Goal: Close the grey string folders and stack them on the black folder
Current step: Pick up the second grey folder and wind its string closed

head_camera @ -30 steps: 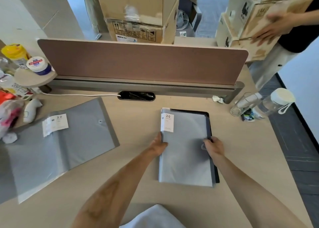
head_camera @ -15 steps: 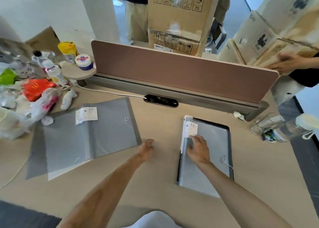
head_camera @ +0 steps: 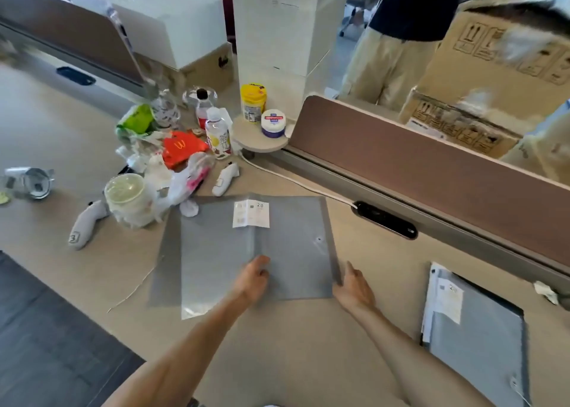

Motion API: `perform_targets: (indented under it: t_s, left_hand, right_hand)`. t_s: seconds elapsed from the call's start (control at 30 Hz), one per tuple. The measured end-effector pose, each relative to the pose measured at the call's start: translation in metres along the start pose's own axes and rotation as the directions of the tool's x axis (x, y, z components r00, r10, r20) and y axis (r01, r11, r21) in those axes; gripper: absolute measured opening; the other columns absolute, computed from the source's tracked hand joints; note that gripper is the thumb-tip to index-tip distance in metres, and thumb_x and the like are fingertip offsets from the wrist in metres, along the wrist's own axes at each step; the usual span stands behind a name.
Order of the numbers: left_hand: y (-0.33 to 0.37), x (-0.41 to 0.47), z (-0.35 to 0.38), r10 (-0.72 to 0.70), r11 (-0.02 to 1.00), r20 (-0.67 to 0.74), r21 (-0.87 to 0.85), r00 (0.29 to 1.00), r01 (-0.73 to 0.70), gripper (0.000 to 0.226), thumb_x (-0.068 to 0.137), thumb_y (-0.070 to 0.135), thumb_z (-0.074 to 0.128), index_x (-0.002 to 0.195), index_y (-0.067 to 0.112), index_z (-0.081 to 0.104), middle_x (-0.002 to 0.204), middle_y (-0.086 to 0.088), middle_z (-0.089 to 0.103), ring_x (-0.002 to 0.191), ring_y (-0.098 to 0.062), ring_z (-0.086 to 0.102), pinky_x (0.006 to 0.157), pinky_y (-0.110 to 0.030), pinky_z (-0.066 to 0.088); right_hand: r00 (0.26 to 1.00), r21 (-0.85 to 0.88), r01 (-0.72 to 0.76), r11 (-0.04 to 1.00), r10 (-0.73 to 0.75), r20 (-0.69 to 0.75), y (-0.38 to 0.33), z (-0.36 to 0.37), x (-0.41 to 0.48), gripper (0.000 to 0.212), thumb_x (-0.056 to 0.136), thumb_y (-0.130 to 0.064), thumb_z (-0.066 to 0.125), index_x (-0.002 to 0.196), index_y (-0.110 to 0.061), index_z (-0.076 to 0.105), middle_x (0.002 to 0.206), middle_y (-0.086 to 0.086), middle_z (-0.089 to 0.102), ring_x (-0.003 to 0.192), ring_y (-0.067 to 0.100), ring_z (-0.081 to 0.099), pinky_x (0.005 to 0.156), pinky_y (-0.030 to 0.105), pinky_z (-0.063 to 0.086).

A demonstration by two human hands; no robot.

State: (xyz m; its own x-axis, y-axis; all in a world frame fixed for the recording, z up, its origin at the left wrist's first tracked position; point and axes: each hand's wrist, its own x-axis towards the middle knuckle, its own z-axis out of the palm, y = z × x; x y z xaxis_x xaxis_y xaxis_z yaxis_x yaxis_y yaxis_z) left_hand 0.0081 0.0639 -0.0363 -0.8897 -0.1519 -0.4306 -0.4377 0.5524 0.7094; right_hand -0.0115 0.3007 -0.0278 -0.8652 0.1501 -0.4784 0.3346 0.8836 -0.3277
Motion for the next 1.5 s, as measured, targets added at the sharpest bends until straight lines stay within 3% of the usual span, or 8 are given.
perform_targets:
  t_s: [0.27, 0.47, 0.63, 0.73, 0.8, 0.97, 1.13, 1.5]
  left_hand:
    - [-0.029, 0.028, -0.038, 0.063, 0.961, 0.109, 0.263, 0.992, -0.090, 0.052, 0.090, 0.021, 0.053, 0.140, 0.013, 0.042, 0.155, -0.012, 0.025, 0.142, -0.025, 0.026, 0.114, -0.030, 0.026]
    - [-0.050, 0.020, -0.037, 0.118, 0.796, 0.231, 0.559, 0.966, -0.231, 0.066, 0.085, 0.030, 0.048, 0.146, 0.014, 0.026, 0.158, -0.019, 0.009, 0.145, -0.037, 0.013, 0.116, -0.040, 0.021]
    - [-0.052, 0.012, -0.037, 0.165, 0.796, 0.254, 0.537, 0.953, -0.280, 0.069, 0.074, 0.039, 0.038, 0.139, 0.014, 0.040, 0.155, -0.019, 0.021, 0.143, -0.035, 0.023, 0.109, -0.038, 0.036]
    - [-0.053, 0.007, -0.034, 0.160, 0.832, 0.285, 0.477, 0.945, -0.284, 0.070, 0.062, 0.037, 0.032, 0.119, 0.009, 0.062, 0.133, -0.027, 0.052, 0.119, -0.040, 0.055, 0.088, -0.040, 0.054]
    - [-0.054, 0.000, -0.034, 0.180, 0.818, 0.291, 0.486, 0.940, -0.308, 0.067, 0.064, 0.031, 0.039, 0.123, 0.007, 0.060, 0.137, -0.026, 0.049, 0.122, -0.040, 0.054, 0.093, -0.040, 0.050]
    - [-0.044, -0.023, -0.032, 0.162, 0.754, 0.338, 0.564, 0.927, -0.338, 0.072, 0.070, 0.031, 0.036, 0.140, 0.012, 0.041, 0.151, -0.015, 0.032, 0.136, -0.029, 0.039, 0.107, -0.032, 0.036]
    - [-0.039, -0.038, -0.026, 0.132, 0.736, 0.367, 0.586, 0.921, -0.339, 0.067, 0.078, 0.030, 0.046, 0.143, 0.016, 0.037, 0.153, -0.010, 0.031, 0.136, -0.027, 0.040, 0.109, -0.031, 0.036]
    - [-0.034, -0.047, -0.027, -0.021, 0.757, 0.366, 0.613, 0.930, -0.224, 0.065, 0.084, 0.032, 0.050, 0.146, 0.033, 0.029, 0.152, 0.003, 0.036, 0.128, -0.030, 0.046, 0.106, -0.032, 0.035]
  right_hand:
    - [0.983, 0.176, -0.183, 0.967, 0.184, 0.009, -0.043, 0.011, 0.036, 0.058, 0.071, -0.043, 0.055, 0.124, -0.018, 0.052, 0.121, 0.011, 0.063, 0.108, 0.032, 0.061, 0.086, 0.034, 0.049]
    - [0.949, 0.204, -0.305, 0.930, 0.315, -0.019, -0.032, 0.019, 0.043, 0.056, 0.074, -0.058, 0.057, 0.109, -0.015, 0.058, 0.111, 0.011, 0.065, 0.100, 0.030, 0.064, 0.080, 0.031, 0.047]
    - [0.959, 0.362, -0.259, 0.895, 0.283, -0.012, -0.029, 0.037, 0.029, 0.030, 0.082, -0.045, 0.061, 0.085, -0.016, 0.059, 0.089, 0.009, 0.071, 0.082, 0.028, 0.068, 0.081, 0.034, 0.053]
    - [0.963, 0.316, -0.269, 0.910, 0.261, 0.068, -0.032, 0.040, 0.022, 0.040, 0.086, -0.042, 0.057, 0.066, -0.008, 0.065, 0.078, 0.011, 0.069, 0.078, 0.028, 0.064, 0.077, 0.033, 0.049]
    - [0.964, 0.280, -0.266, 0.922, 0.251, 0.089, -0.034, 0.042, 0.020, 0.039, 0.085, -0.038, 0.057, 0.054, -0.015, 0.050, 0.072, 0.007, 0.060, 0.071, 0.025, 0.056, 0.072, 0.031, 0.046]
    - [0.970, 0.236, -0.235, 0.943, 0.242, 0.000, -0.025, 0.037, 0.013, 0.012, 0.085, -0.028, 0.056, 0.087, -0.017, 0.061, 0.108, 0.010, 0.063, 0.104, 0.030, 0.056, 0.083, 0.031, 0.043]
    - [0.961, 0.233, -0.247, 0.941, 0.268, -0.062, -0.009, 0.031, 0.010, 0.044, 0.082, -0.024, 0.060, 0.123, -0.010, 0.052, 0.131, 0.021, 0.042, 0.120, 0.040, 0.041, 0.099, 0.039, 0.038]
    - [0.962, 0.389, -0.273, 0.880, 0.249, 0.111, 0.023, 0.012, 0.004, 0.028, 0.083, -0.027, 0.059, 0.091, -0.004, 0.073, 0.096, 0.015, 0.074, 0.087, 0.029, 0.066, 0.074, 0.030, 0.047]
